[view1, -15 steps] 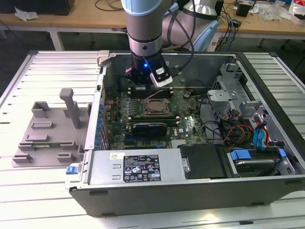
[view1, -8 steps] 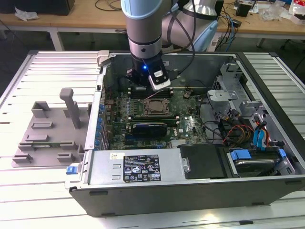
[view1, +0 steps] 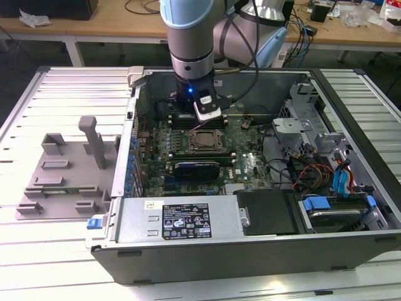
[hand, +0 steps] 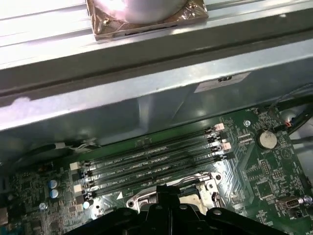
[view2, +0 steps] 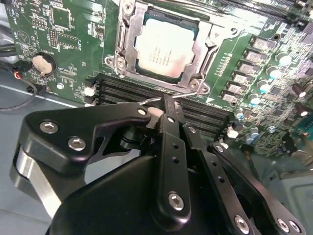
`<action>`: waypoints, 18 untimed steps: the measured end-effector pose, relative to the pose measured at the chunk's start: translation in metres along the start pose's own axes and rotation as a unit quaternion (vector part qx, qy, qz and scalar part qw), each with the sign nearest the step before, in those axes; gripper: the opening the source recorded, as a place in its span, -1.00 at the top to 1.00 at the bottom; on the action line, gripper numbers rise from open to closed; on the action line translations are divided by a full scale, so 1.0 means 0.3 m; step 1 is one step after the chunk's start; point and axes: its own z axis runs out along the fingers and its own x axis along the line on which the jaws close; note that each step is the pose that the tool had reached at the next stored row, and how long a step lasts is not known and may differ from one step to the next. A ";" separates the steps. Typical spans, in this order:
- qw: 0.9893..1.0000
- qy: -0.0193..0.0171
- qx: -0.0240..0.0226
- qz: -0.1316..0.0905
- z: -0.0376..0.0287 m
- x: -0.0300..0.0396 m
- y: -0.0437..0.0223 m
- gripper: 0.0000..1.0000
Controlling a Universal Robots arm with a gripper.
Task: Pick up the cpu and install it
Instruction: 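Install the first cpu locking lever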
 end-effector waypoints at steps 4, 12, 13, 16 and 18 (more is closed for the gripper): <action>1.000 -0.001 0.000 0.006 0.013 -0.002 0.017 0.79; 1.000 -0.002 0.001 0.010 0.037 -0.009 0.041 0.79; 1.000 -0.002 0.001 0.010 0.037 -0.009 0.041 0.79; 1.000 -0.002 0.001 0.010 0.039 -0.013 0.042 0.79; 1.000 -0.002 0.001 0.010 0.043 -0.024 0.044 0.79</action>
